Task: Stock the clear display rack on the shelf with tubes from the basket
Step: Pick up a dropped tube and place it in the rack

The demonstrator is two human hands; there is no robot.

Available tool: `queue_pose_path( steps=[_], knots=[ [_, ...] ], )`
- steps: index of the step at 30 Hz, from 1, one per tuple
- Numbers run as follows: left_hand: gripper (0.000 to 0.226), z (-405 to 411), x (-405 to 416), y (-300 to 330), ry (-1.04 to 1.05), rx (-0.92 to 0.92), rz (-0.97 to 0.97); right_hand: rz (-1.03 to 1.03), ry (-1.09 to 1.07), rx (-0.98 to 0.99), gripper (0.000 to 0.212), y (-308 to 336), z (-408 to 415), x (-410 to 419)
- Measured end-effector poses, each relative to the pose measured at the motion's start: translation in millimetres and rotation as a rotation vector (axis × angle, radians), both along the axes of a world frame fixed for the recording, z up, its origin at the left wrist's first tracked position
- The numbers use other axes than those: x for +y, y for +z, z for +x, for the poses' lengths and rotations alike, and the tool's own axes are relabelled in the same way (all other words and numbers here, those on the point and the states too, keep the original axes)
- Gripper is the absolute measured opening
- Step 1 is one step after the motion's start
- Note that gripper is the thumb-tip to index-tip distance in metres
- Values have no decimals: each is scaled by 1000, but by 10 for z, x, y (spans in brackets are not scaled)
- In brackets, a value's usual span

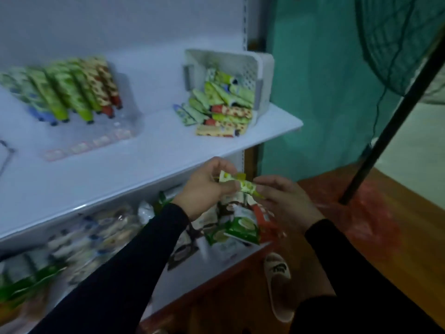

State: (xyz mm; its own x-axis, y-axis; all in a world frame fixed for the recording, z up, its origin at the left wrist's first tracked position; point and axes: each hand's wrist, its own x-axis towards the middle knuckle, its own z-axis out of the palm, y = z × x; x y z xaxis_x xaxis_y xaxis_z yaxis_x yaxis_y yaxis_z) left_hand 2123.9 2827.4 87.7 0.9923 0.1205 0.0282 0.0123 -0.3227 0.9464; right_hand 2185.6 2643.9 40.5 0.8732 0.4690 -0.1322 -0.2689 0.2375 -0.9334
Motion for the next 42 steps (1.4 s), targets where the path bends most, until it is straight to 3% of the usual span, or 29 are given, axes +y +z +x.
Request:
queue_pose_path(
  steps=[5, 12, 19, 24, 26, 31, 34, 37, 42],
  knots=[
    [35, -291, 351, 558, 121, -144, -126, -229, 213, -354, 23, 773, -87, 308],
    [45, -684, 797, 995, 350, -237, -259, -528, 472, -776, 72, 1499, -229, 1089],
    [29, -922, 1198, 1218, 487, -271, -300, -462, 567, -893, 51, 1797, -240, 1740],
    [14, -907, 1489, 1236, 531, -305, -296, -381, 472, -940, 29, 1817, -154, 2154],
    [10, -880, 1632, 1182, 550, -285, -214, -364, 402, -958, 20, 1839, -96, 2295],
    [13, -917, 2229, 913, 802, -133, 342, -333, 309, -975, 19, 1942, 152, 2654],
    [45, -990, 2600, 765, 884, 21, 587, -345, 268, -1040, 18, 2023, 275, 2912],
    [70, -995, 2868, 645, 898, 158, 638, -361, 200, -1124, 24, 2142, 359, 3154],
    [84, -862, 3134, 553, 855, 180, 628, -348, 90, -1182, 33, 2408, 509, 3521]
  ],
)
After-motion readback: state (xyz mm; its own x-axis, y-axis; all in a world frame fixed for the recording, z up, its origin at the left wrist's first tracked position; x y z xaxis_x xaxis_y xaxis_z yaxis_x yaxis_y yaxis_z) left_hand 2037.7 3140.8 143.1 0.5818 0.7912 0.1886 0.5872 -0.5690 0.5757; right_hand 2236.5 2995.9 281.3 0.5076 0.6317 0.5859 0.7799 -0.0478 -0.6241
